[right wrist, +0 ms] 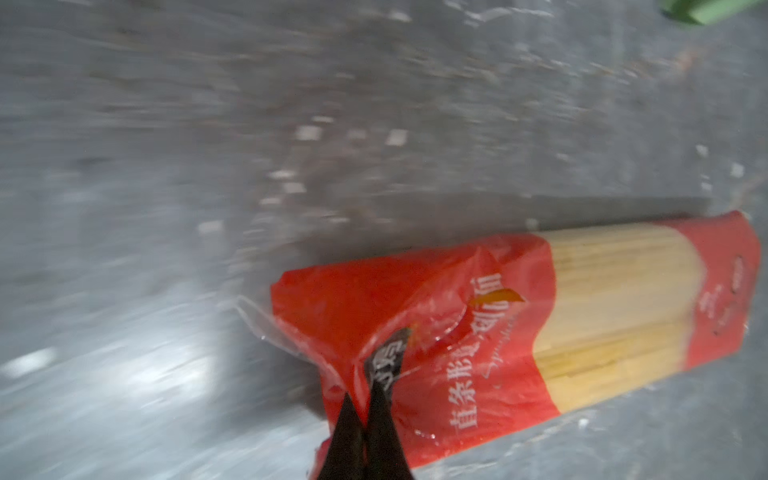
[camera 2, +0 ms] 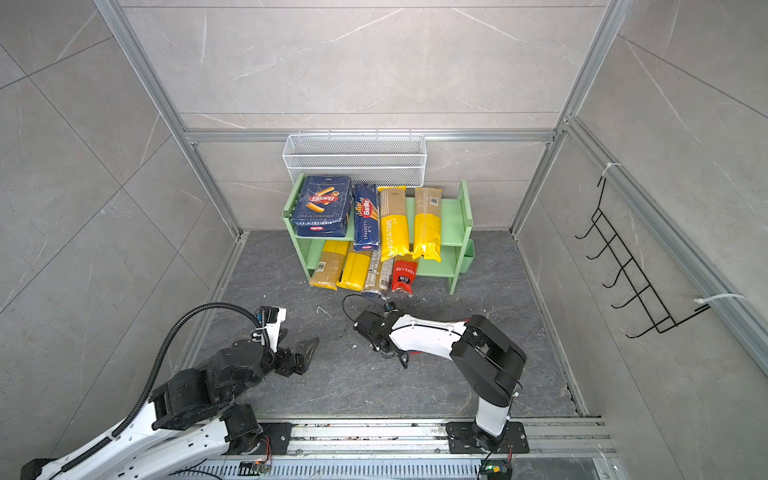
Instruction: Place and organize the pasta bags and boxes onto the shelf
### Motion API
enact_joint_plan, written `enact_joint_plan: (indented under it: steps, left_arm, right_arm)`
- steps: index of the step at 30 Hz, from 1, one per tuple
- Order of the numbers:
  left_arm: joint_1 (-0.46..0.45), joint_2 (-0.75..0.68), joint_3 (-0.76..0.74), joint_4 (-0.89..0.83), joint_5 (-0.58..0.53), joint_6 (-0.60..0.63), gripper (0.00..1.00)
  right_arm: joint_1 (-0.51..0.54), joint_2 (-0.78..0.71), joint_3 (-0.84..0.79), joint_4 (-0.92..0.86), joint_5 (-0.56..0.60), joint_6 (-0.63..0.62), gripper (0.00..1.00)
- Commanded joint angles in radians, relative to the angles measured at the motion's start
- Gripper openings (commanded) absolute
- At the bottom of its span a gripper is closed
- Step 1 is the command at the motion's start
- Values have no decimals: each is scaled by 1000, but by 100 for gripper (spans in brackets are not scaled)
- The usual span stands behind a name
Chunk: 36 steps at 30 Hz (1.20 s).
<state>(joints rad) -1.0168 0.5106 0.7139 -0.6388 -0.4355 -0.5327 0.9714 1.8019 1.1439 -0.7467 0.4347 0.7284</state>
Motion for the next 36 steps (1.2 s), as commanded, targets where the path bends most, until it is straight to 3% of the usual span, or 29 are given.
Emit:
enact_joint_plan:
  steps: [1,13,15,18,20,24,27,31,36]
  left_arm:
    - [-1,-38,52,-35,-61,-35,100]
    - [-2,-99,89,-110,-101,-75,100]
    - [-2,-95,93,-110,-99,-72,100]
    - [-2,-85,103,-117,-94,-69,100]
    - [-2,-79,105,-117,-89,-67,100]
    - [-2,-55,110,-117,-86,-66,100]
    - [-2,-27,104,-110,-59,-85,100]
    - [-2,31,61,-40,5,-114,100]
    - [-5,105,-35,109,90,-192,96]
  right_arm:
    - [50,53,102,63,-75,-2,0]
    - [148,345,543,66,-235,2,0]
    - [151,334,553,66,-238,-10,13]
    - [155,234,465,94,-229,-24,42]
    - [155,134,373,105,-229,-33,51]
    - [157,-121,132,128,-198,2,54]
    - [151,-275,-24,94,-87,38,57]
    - [40,-381,-186,137,-78,45,57]
    - [-125,-397,-286,240,-105,8,57]
